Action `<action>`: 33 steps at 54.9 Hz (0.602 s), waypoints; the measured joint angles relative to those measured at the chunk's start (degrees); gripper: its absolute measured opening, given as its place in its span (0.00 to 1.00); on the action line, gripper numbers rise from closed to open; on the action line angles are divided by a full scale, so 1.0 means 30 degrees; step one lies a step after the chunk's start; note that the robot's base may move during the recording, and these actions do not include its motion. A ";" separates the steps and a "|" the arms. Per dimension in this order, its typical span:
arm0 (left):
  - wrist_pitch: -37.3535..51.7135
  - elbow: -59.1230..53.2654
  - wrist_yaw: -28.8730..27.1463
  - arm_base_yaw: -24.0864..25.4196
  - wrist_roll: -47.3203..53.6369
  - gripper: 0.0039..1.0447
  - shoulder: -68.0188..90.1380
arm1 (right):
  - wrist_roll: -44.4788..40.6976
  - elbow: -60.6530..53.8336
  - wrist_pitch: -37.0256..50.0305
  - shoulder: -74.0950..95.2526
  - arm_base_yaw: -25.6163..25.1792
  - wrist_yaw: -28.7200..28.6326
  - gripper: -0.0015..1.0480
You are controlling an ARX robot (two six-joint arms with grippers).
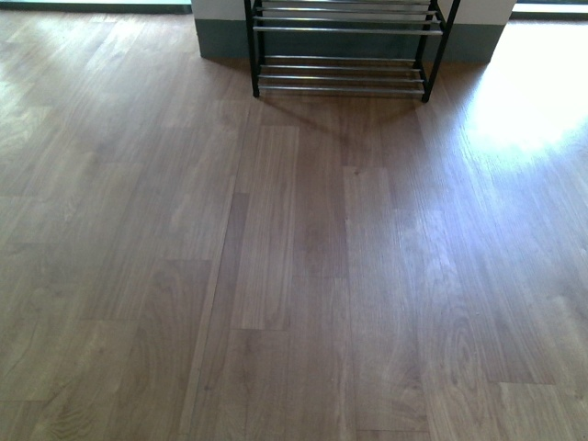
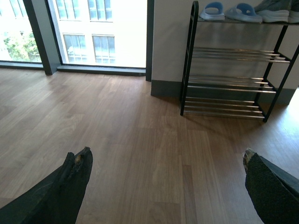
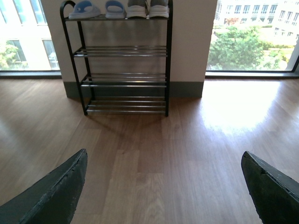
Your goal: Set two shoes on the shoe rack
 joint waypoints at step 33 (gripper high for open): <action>-0.0007 0.0000 0.0007 0.0000 -0.0007 0.91 0.0000 | -0.0007 0.0000 0.0000 0.0000 0.0000 0.0007 0.91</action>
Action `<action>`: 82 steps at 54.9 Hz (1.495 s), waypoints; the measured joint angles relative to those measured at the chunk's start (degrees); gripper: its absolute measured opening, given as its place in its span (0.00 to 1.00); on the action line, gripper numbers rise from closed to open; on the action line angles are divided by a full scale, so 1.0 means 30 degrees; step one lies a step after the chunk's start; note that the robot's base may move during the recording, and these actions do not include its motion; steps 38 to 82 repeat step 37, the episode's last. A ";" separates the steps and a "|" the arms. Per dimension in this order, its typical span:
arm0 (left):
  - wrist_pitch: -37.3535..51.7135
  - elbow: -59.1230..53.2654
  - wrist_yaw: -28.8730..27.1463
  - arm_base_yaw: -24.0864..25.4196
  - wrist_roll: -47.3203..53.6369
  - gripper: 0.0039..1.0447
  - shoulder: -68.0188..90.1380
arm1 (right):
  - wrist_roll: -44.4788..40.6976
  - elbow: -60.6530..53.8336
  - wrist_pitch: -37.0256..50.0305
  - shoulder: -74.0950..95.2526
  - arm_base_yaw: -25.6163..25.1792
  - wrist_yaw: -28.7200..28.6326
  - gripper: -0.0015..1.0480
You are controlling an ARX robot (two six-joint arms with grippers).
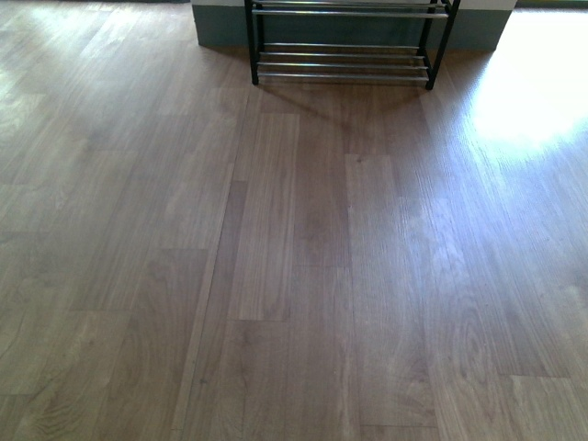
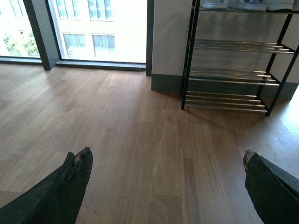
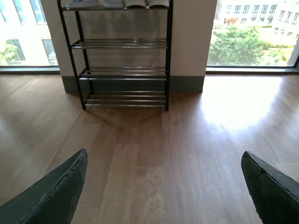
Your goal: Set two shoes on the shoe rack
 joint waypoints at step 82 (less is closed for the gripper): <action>0.0000 0.0000 0.0000 0.0000 0.0000 0.91 0.0000 | 0.0000 0.0000 0.0000 0.0000 0.0000 0.0000 0.91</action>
